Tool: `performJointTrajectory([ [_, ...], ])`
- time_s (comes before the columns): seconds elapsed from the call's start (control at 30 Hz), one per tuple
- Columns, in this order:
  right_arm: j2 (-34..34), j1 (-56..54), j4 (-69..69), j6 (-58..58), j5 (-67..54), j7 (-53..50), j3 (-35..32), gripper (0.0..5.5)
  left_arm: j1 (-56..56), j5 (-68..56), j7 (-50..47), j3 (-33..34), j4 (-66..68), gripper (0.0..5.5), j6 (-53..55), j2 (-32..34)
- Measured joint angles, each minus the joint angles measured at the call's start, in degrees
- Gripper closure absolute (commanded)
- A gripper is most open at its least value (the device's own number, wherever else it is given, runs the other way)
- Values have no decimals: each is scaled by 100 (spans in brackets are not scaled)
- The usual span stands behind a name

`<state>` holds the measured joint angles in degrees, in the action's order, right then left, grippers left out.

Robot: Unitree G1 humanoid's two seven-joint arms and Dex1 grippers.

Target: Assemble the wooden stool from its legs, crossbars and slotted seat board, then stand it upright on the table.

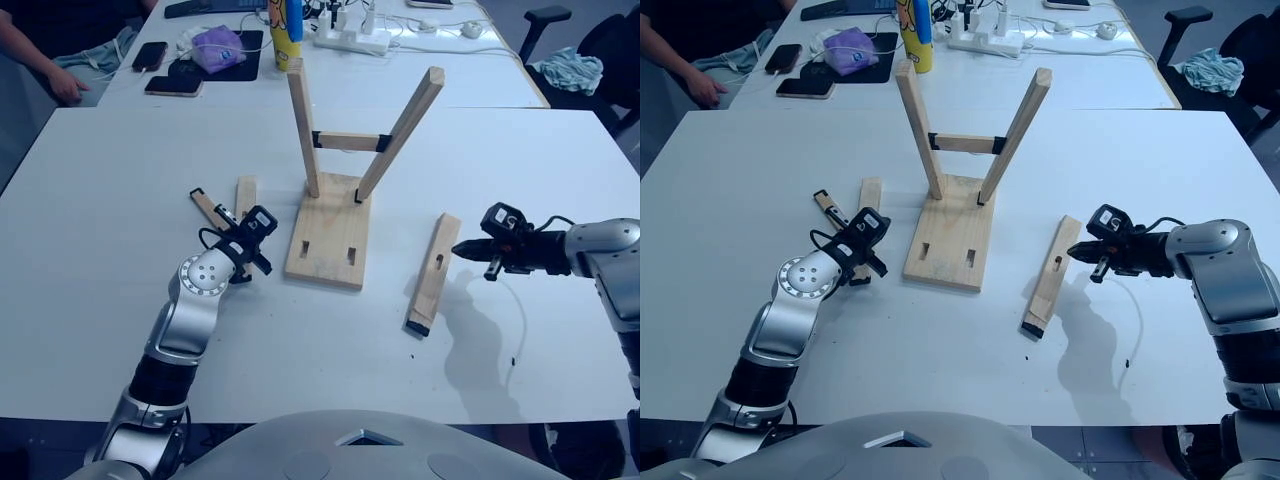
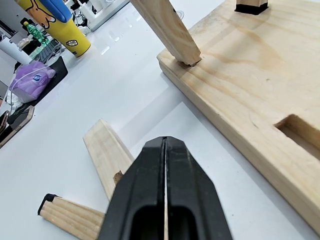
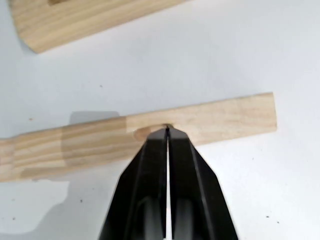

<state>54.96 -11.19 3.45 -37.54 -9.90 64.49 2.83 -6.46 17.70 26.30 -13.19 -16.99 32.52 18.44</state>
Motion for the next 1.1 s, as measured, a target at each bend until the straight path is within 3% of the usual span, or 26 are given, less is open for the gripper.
performJointTrajectory([
  [0.57, -320, 0, -217, -135, -290, -80, 260, 550, -19, -88, -38, -38, 36, 548, -3, 55],
  [1.1, -370, -1241, -974, 976, 1278, -76, 1682, 550, -227, -192, -37, -92, 81, 548, 37, 111],
])
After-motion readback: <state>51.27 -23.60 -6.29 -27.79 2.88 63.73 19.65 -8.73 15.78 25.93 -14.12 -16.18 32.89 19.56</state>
